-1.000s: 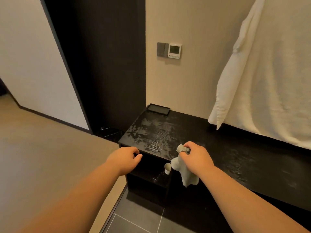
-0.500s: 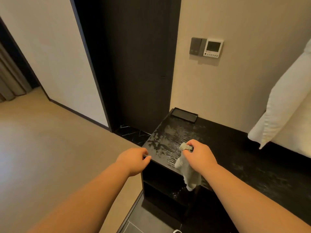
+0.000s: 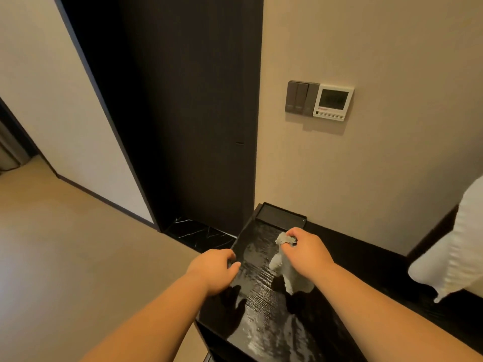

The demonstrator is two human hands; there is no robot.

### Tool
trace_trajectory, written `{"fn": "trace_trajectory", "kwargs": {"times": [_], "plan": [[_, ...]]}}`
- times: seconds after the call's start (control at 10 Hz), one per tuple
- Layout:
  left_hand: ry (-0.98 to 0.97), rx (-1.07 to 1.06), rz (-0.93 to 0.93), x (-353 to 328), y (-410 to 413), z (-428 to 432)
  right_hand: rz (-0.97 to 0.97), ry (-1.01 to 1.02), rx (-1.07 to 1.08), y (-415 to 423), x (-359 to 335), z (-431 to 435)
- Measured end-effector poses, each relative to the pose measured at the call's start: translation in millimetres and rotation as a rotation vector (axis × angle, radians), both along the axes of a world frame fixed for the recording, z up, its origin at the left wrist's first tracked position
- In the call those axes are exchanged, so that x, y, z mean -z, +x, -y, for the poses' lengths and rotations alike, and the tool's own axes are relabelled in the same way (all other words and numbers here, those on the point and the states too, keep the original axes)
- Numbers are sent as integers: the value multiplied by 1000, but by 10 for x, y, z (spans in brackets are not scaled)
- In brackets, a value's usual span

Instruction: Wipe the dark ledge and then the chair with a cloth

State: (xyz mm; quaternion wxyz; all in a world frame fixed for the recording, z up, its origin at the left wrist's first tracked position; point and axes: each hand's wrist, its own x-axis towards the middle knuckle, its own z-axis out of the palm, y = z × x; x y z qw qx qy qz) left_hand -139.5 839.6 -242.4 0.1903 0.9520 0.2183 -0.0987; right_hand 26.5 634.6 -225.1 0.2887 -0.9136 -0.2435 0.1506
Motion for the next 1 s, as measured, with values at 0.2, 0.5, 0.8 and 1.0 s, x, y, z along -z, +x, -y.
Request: {"fn": "trace_trajectory", "kwargs": {"times": [0.2, 0.5, 0.8, 1.0], "plan": [[-17, 86, -43, 61, 783, -480, -14, -4, 86, 692, 51, -347], [14, 333, -73, 262, 2064, -1259, -5, 49, 371, 1702, 48, -915], [53, 531, -130, 588, 2854, -1594, -191, -115, 414, 2193, 415, -1011], [52, 606, -78, 647, 3039, -1432, -202, -122, 480, 2074, 509, -920]]}}
